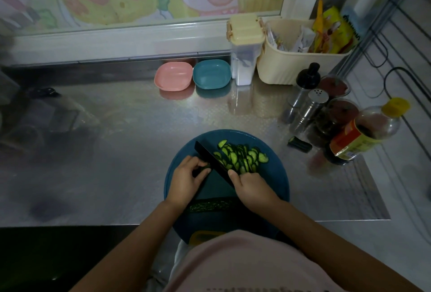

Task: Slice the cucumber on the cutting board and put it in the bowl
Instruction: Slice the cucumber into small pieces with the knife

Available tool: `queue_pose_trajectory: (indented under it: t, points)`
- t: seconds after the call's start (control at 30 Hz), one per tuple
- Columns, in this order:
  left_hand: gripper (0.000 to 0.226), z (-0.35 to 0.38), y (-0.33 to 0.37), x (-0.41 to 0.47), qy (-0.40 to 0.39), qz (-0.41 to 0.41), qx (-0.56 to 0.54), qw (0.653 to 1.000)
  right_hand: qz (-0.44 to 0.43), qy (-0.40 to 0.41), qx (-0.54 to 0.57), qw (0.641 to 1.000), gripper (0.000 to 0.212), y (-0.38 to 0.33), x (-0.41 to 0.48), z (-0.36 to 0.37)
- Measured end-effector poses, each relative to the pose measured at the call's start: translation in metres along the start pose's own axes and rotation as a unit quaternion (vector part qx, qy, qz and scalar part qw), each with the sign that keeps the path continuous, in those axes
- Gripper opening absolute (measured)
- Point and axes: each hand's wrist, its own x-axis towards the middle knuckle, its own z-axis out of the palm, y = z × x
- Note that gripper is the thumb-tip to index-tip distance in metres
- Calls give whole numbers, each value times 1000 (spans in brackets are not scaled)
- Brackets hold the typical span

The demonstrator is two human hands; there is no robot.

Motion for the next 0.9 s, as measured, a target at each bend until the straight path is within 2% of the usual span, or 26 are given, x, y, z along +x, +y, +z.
queue_pose_trajectory:
  t: [0.5,0.8,0.9]
  points:
    - [12,-1,2,0,0,-5,8,1000,-10,-16,26,999,60,-4,0,-6]
    - [10,3,6,-7,26,14,39,999,-7,-1,-29,1000,62,-7,5,1]
    - [17,2,4,-15,16,32,72,997,0,1,-32,999,61,-5,3,-2]
